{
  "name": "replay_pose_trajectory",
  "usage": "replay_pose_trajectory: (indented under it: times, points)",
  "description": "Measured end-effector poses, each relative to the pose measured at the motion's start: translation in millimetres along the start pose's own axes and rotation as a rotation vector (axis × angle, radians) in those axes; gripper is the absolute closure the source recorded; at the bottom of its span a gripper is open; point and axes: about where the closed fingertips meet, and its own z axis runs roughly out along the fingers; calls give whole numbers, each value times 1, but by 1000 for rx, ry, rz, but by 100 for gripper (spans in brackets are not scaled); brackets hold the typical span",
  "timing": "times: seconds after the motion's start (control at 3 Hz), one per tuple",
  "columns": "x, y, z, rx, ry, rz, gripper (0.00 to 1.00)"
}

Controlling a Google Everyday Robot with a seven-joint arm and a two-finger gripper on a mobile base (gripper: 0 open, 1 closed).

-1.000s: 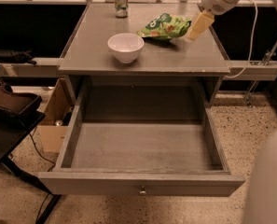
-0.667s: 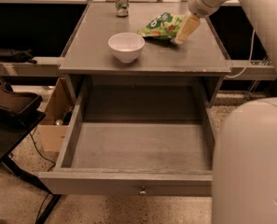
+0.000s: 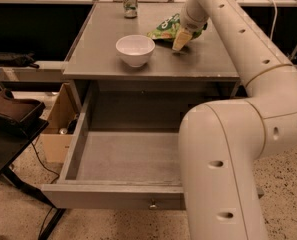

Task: Place green rice chip bag into top drawer

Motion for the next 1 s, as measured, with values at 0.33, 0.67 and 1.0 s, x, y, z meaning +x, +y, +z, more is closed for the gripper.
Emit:
replay_pose_trajectory:
  times: [0.33,0.67,1.0]
  points:
    - [1,0,5,1,2,0,49]
    - [1,0,5,1,2,0,74]
    - [1,-1,-1,2,-13,2,100]
